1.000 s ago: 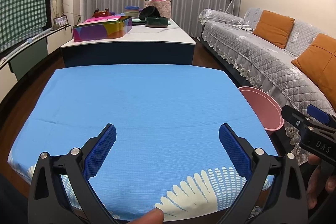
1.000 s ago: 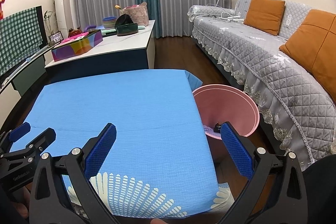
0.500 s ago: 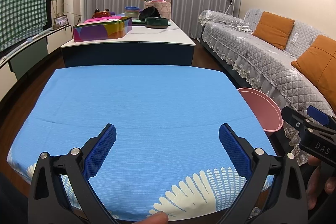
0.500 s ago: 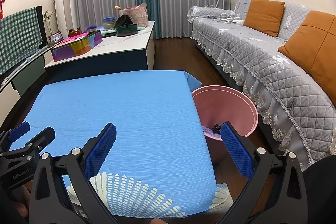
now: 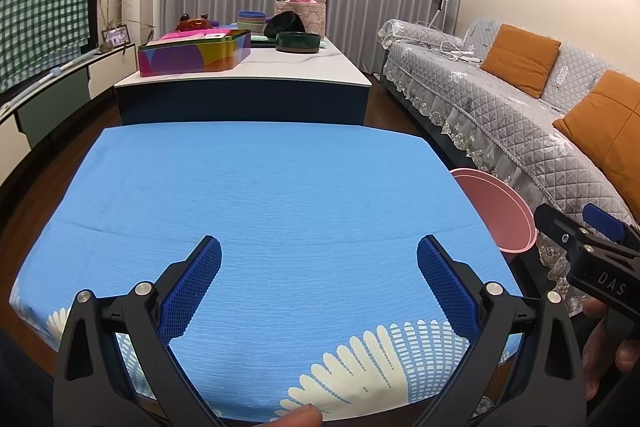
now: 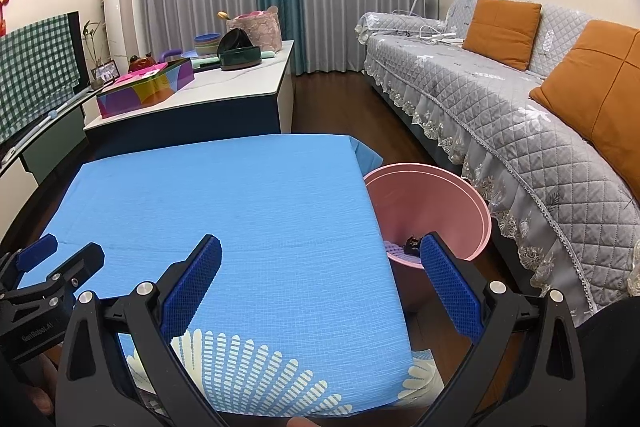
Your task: Collect trash
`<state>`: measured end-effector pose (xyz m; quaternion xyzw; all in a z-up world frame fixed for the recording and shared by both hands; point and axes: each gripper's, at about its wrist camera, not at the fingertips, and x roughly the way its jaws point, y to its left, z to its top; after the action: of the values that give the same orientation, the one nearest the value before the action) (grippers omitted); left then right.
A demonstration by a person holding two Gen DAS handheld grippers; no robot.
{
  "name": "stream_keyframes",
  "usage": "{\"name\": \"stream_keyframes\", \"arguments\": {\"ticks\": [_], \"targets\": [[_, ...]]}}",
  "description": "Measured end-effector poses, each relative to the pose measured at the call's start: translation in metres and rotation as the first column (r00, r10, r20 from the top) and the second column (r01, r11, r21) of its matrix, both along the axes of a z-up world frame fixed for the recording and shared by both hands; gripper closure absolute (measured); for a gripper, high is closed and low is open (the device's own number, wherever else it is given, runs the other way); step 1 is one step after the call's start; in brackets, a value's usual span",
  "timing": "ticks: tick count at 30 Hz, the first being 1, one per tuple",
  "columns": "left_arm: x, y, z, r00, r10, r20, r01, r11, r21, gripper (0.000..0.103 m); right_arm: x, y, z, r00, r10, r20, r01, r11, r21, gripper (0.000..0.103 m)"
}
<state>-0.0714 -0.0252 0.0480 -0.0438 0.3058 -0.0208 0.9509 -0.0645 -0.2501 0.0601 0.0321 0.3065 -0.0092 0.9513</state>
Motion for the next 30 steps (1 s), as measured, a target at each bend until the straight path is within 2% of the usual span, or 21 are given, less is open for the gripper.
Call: {"name": "stream_keyframes", "arguments": {"ticks": [30], "targets": [[0.0007, -0.0038, -0.0055, 1.000, -0.007, 0.001, 0.007, 1.000, 0.002, 0.008, -0.0001, -0.0023, 0.0000, 1.000, -0.006, 0.000, 0.006, 1.000, 0.005, 0.005]]}}
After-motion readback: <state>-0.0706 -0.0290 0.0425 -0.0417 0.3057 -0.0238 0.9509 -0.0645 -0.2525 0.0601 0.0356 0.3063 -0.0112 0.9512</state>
